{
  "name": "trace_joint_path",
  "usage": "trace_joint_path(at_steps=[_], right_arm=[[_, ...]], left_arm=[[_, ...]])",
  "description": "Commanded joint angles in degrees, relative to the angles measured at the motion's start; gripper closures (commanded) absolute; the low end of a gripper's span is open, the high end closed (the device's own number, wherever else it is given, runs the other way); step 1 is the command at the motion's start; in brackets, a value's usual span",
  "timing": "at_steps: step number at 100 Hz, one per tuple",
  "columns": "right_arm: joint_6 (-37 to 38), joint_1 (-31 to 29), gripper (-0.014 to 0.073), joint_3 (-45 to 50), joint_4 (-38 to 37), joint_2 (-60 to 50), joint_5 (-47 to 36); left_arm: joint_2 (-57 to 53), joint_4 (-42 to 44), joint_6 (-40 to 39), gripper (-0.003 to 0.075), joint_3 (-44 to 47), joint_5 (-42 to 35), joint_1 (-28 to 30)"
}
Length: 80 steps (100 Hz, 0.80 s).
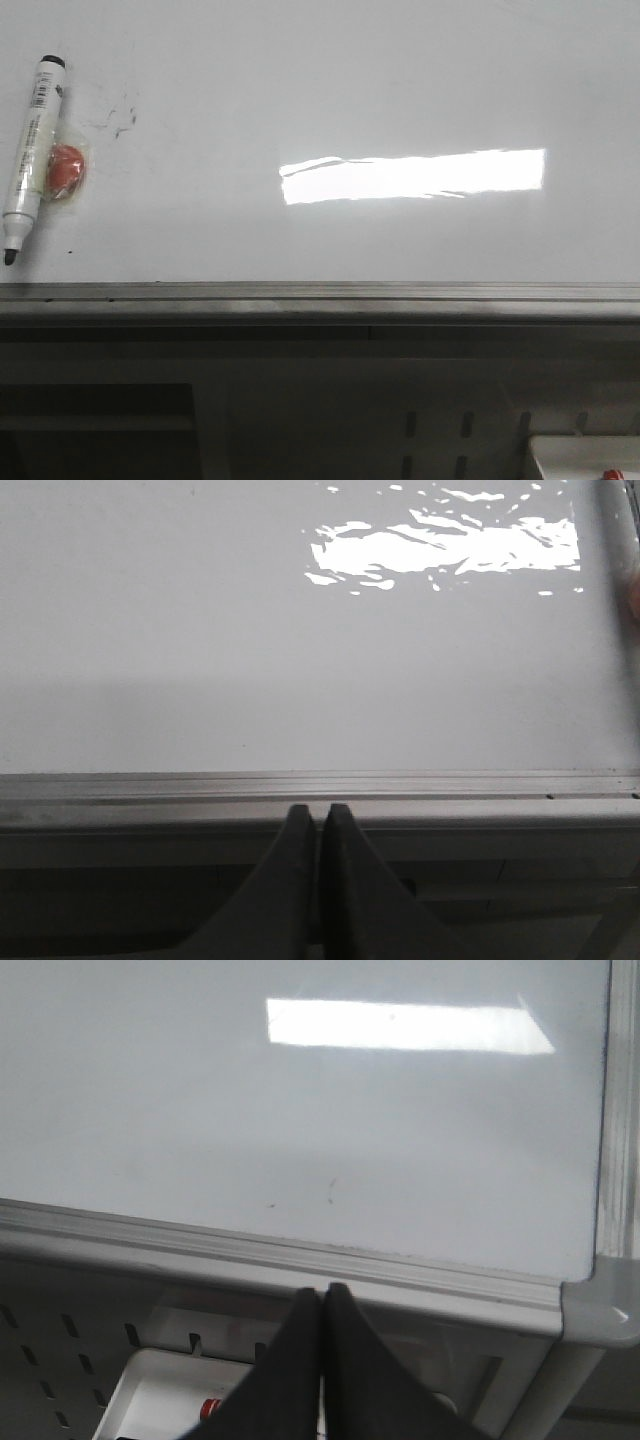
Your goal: Write number 4 on whiteboard
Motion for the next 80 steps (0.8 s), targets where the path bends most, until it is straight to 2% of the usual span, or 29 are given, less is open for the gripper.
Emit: trace_joint_path(at_steps=[1, 72, 80], right_arm=[[-0.06, -0.3, 0.0658, 1.35, 0.04, -0.9, -0.61], [-0.06, -0.3, 0.0658, 1.35, 0.04, -0.9, -0.61], [-0.06, -0.3, 0.0658, 1.35, -0.08, -0.9, -2.06]], left_arm=[[-1.51, -0.74, -0.1, 0.0741, 2.0, -2.56, 0.08], [-1.51, -0.64, -0.1, 0.0741, 2.0, -2.56, 0.08], [-1.51, -0.37, -0.1, 0.0741, 2.0, -5.86, 0.08]])
